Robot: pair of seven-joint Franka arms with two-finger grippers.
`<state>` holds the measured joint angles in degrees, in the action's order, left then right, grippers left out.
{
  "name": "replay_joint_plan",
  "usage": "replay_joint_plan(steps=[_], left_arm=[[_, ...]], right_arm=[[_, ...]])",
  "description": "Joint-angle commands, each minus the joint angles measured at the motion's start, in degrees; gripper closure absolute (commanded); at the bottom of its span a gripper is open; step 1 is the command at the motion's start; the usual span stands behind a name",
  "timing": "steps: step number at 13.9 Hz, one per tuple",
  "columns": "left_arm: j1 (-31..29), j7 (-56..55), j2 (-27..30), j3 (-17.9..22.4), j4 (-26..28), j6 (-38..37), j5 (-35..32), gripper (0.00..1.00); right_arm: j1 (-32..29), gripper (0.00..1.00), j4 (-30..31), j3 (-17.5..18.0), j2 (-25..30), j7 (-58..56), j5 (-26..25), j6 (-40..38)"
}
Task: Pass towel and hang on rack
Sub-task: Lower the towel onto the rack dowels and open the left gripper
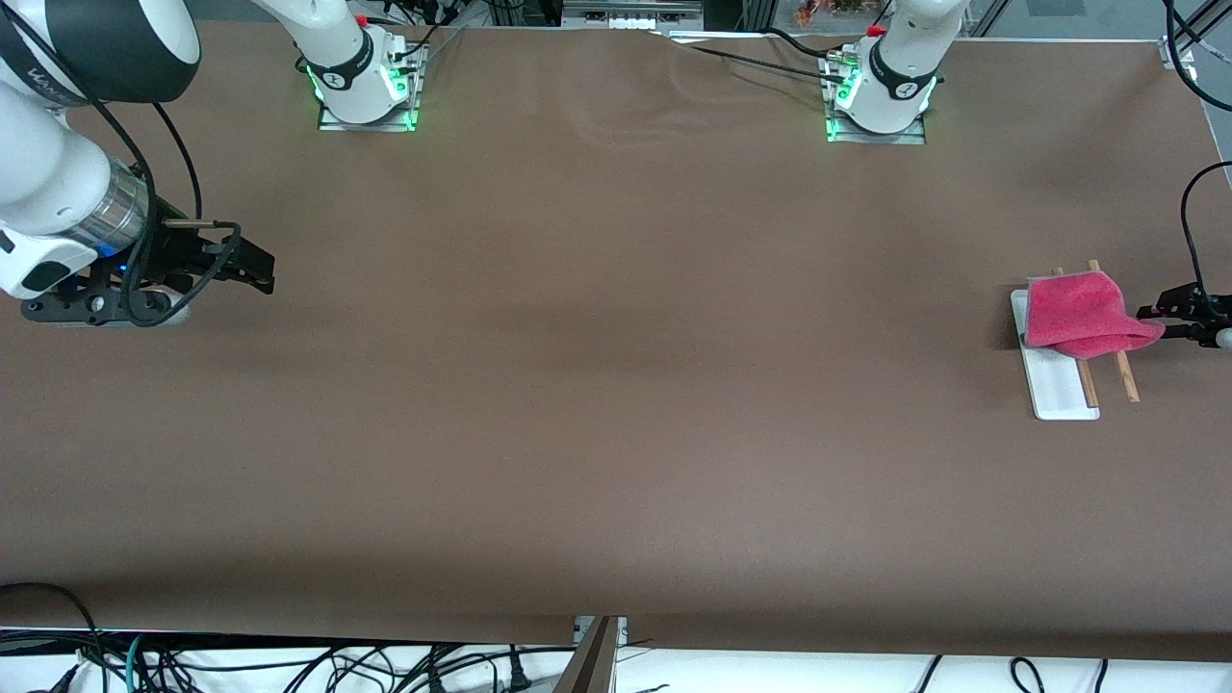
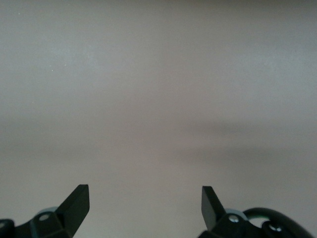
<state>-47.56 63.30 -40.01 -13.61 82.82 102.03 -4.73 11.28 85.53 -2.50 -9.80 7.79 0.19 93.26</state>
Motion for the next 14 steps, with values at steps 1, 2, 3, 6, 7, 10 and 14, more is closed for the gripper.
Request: replay_joint_plan(steps=[1,2,3,6,7,10,14], left_arm=[[0.27,-0.02,-0.16,-0.37,-3.44,-0.34,-1.69,0.00],[0.36,-0.02,0.02,-0.46,-4.58,-0.42,-1.77,0.00],[0.63,0.07,1.24,-0.63,-5.03,-0.51,-1.86,0.00],[2.99,-0.11,7.21,-1.34,-4.86,-1.91,-1.95,0.00],[4.92,-0.37,8.97,-1.34,-4.86,-3.31,-1.95,0.00],[11.15,-10.08,13.98,-1.34,-4.68,-9.63,-1.95,0.00],[20.64,-27.91,17.94,-1.51,-4.33,-16.58,-1.95,0.00]], right_arm=[[-0.38,0.00,-0.28,0.30,0.40,0.56,0.08,-0.10],[-0.38,0.00,-0.28,0.30,0.40,0.56,0.08,-0.10],[-0.47,0.00,-0.28,0.21,0.40,0.56,0.08,-0.10],[-0.47,0.00,-0.28,0.21,0.40,0.91,0.08,0.34],[-0.47,0.00,-0.28,0.21,0.40,0.91,0.16,0.25],[-0.47,0.00,-0.28,0.21,0.40,1.26,0.16,0.25],[-0.47,0.00,-0.28,0.21,0.40,1.17,0.25,0.25]])
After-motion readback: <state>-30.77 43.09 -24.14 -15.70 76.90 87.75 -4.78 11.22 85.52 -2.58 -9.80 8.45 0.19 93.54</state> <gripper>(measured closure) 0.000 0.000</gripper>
